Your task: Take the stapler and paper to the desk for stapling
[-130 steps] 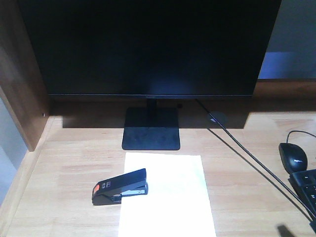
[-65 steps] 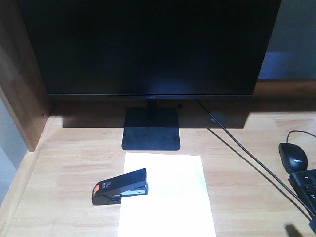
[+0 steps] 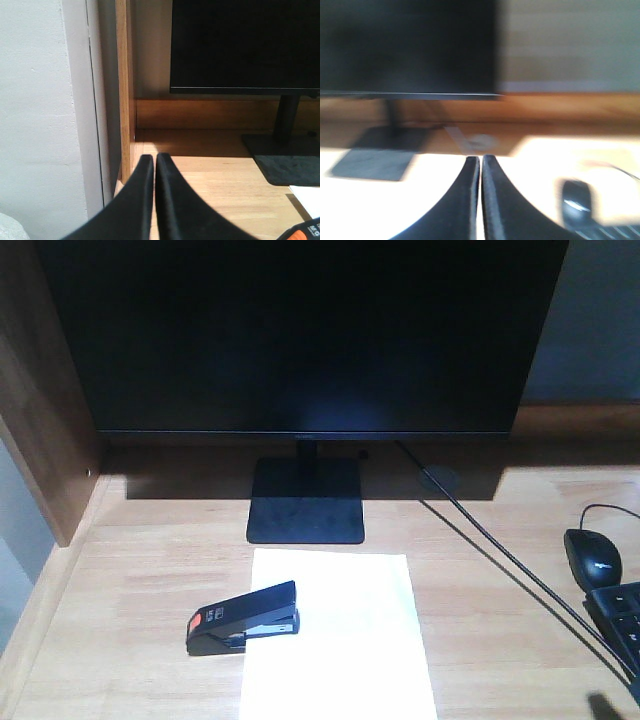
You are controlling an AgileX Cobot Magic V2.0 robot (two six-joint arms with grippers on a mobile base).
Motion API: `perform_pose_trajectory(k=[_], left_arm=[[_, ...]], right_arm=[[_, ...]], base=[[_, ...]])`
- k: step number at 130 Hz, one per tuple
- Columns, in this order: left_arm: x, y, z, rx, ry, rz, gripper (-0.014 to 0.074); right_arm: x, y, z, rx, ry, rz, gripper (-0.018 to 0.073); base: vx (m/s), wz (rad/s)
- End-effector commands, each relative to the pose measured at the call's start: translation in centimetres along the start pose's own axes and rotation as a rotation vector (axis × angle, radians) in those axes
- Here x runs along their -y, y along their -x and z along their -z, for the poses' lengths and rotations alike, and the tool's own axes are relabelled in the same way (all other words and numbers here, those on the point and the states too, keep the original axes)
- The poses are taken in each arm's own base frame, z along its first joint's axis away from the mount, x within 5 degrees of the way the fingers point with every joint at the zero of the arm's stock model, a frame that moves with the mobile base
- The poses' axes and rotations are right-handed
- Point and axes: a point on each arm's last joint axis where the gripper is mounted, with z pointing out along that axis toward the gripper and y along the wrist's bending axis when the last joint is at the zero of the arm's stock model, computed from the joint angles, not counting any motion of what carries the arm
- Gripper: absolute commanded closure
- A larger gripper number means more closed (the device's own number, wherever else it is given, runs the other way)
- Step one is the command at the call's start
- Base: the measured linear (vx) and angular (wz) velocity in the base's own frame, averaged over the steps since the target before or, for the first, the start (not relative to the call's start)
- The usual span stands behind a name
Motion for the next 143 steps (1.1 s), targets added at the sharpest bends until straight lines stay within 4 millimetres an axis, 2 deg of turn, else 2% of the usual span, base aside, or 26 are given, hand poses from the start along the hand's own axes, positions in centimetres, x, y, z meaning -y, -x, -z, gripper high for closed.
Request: perform_pose_trajectory(k=[1,20,38,67,143], left_arm=[[0.0,0.4,0.1,0.077,0.001,0.016,0.0603],[0.0,0.4,0.1,0.077,0.001,0.016,0.0603],[0.0,0.4,0.1,0.077,0.001,0.016,0.0603],[0.0,0.4,0.1,0.077,0.001,0.016,0.0603],[0.0,0.4,0.1,0.077,0.001,0.016,0.0603]], right_arm=[[0.4,0.1,0.1,0.105,-0.053,-0.009,0.0565],[0.6,-2.7,0.6,0.137,-0.064,-0.003,0.0565],[0.6,-4.6,1.1,0.168,-0.064,0.010,0.0565],[0.6,-4.7,1.6,0.183,-0.074,0.097,0.0565],[0.6,-4.7,1.6,0.186,-0.073,0.091,0.0565]], base=[[0.00,0.00],[0.00,0.00],[0.00,0.00],[0.00,0.00],[0.00,0.00]])
